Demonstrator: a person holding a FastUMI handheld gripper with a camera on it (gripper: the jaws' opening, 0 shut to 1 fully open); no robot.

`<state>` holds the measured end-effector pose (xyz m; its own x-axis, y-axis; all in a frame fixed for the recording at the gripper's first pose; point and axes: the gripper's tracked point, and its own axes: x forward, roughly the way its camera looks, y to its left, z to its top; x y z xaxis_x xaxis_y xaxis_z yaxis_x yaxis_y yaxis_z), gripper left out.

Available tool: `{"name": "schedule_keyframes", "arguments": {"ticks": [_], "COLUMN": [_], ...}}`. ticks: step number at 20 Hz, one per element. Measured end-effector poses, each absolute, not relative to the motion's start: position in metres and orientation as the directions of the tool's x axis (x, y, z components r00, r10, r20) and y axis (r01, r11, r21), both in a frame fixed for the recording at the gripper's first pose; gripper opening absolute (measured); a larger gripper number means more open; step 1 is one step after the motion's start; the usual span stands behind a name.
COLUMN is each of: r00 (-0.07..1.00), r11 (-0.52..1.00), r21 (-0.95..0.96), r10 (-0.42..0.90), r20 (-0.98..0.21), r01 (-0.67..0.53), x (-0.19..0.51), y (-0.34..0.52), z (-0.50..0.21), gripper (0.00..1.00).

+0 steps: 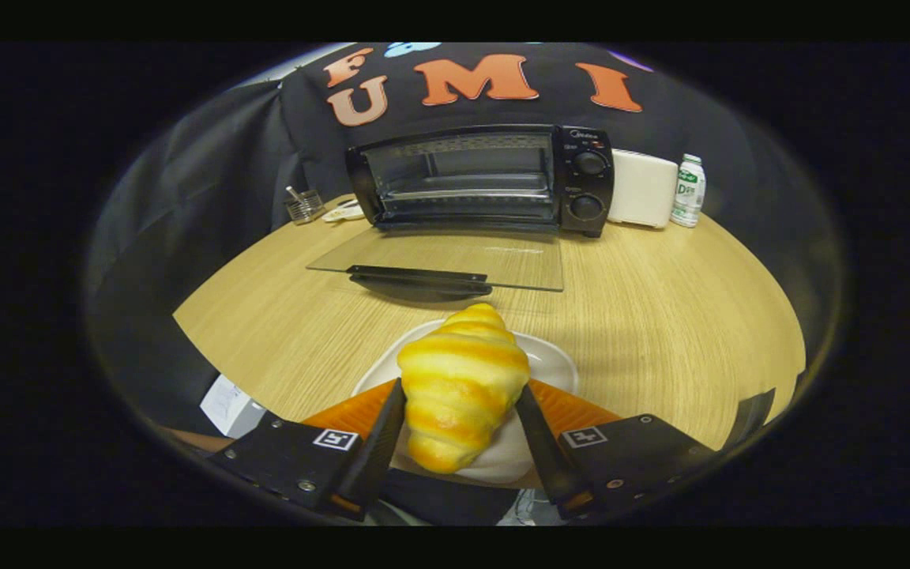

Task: Open the toaster oven, put the food inside, and close the toaster oven door.

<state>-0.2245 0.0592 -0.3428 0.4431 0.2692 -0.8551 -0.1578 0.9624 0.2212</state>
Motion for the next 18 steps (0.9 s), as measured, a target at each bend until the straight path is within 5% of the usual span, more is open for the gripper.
{"name": "schedule_keyframes", "arguments": {"ticks": [10, 18], "r00": [0.469, 0.590], "r11": [0.892, 0.766], "r21": [0.417, 0.611], "r10": [0.447, 0.592], "r20": [-0.762, -0.548], "r01": [-0.173, -0.200], "x": [-0.214, -0.166], "y": [0.083, 0.115], "z": [-0.318, -0.272], "gripper": [0.78, 0.78]}}
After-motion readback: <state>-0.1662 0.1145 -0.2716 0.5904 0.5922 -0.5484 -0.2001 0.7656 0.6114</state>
